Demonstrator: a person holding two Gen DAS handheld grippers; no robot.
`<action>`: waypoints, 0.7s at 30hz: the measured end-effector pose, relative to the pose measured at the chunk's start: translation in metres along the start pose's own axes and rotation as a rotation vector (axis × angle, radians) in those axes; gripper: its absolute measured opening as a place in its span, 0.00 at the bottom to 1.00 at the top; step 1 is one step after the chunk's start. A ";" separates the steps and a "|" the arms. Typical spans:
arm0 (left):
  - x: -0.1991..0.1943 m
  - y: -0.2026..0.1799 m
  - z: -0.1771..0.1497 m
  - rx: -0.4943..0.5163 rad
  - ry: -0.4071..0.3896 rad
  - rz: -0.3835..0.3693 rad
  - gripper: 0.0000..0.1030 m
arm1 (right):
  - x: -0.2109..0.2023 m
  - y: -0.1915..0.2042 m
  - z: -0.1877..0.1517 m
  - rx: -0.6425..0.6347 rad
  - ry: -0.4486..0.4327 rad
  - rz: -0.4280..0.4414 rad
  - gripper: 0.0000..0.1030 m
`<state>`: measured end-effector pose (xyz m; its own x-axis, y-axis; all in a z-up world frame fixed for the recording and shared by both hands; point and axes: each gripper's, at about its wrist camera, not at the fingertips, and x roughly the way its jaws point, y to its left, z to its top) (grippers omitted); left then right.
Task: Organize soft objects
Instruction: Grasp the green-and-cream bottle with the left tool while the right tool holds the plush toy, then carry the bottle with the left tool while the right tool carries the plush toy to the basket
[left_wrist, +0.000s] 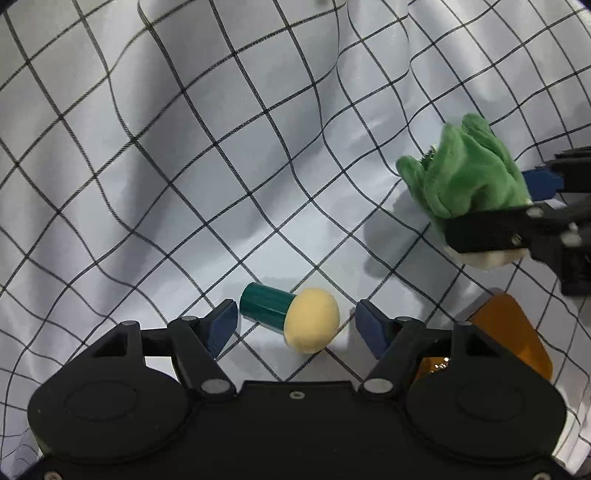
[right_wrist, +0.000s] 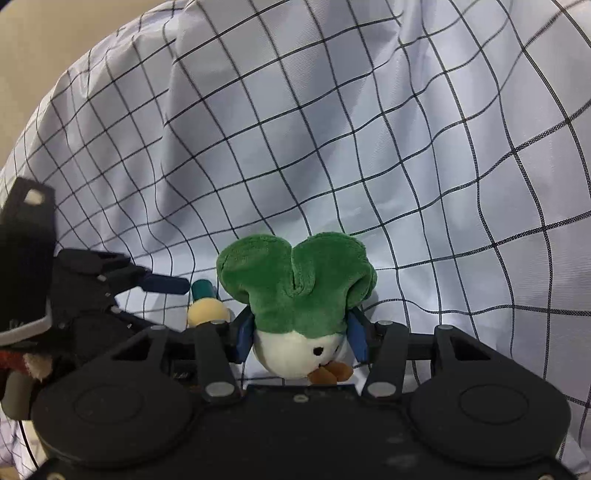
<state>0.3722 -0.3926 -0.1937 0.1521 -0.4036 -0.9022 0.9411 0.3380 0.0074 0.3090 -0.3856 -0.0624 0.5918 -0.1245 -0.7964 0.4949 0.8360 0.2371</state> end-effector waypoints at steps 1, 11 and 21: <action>0.004 0.000 0.000 -0.006 0.010 0.003 0.63 | -0.001 0.001 -0.001 -0.007 0.001 -0.004 0.49; 0.016 -0.007 0.011 -0.045 0.049 0.021 0.54 | -0.023 0.013 -0.014 -0.078 -0.030 -0.084 0.49; -0.017 -0.046 0.034 -0.133 -0.026 -0.026 0.54 | -0.067 0.009 -0.052 -0.093 -0.051 -0.228 0.49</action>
<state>0.3364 -0.4302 -0.1643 0.1371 -0.4352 -0.8898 0.8969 0.4358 -0.0749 0.2412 -0.3422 -0.0360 0.5039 -0.3408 -0.7937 0.5602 0.8283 0.0000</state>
